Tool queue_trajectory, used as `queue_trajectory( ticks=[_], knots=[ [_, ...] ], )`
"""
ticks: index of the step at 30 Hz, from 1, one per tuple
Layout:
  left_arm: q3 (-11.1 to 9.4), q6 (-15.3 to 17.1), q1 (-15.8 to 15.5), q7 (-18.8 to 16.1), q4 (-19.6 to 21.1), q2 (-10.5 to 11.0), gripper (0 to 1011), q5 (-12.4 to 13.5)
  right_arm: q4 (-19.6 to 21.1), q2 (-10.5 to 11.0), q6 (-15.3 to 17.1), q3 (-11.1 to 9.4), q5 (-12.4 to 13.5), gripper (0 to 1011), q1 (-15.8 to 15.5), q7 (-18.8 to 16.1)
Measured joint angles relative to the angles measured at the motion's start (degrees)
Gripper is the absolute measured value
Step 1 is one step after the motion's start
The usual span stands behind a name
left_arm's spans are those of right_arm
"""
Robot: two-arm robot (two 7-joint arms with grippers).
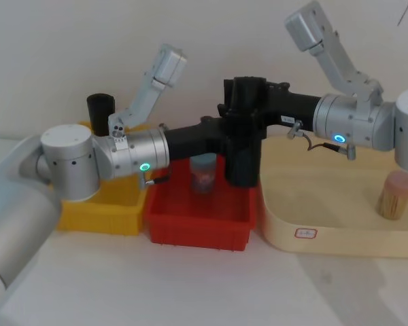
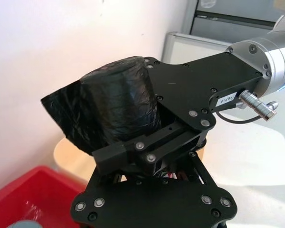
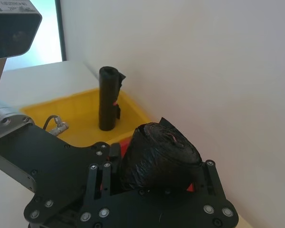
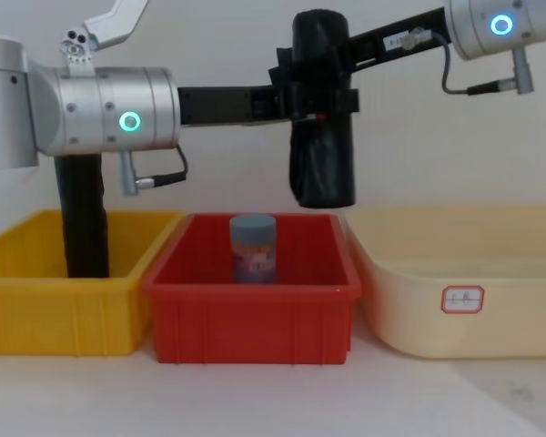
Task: Pick up the garbage bag with the one hand and transfer it to the other hand.
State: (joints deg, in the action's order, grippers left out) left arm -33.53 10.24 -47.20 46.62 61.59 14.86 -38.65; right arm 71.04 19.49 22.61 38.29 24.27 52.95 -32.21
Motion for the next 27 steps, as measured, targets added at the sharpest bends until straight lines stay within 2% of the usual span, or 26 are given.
queue_trajectory(
  ticks=[5, 9, 17, 27],
  knots=[
    [-0.9, -1.73, -2.26, 2.54, -3.43, -1.77, 410, 0.02, 2.13, 0.83, 0.97, -0.58, -0.64, 742, -0.59, 1.32],
    [-1.86, -3.48, -4.61, 5.11, -7.6, -4.02, 410, 0.05, 3.47, 1.4, 1.62, -1.06, -0.86, 742, -1.17, 2.18],
    [-3.78, -6.49, -9.15, 8.88, -15.55, -8.28, 411, 0.87, 7.74, 3.43, 3.3, -3.26, -0.91, 740, -4.06, 5.16],
    [-5.33, -9.03, -12.44, 9.78, -21.09, -11.23, 410, 2.87, 11.81, 6.01, 4.27, -7.12, 0.33, 737, -9.03, 8.43]
  ],
)
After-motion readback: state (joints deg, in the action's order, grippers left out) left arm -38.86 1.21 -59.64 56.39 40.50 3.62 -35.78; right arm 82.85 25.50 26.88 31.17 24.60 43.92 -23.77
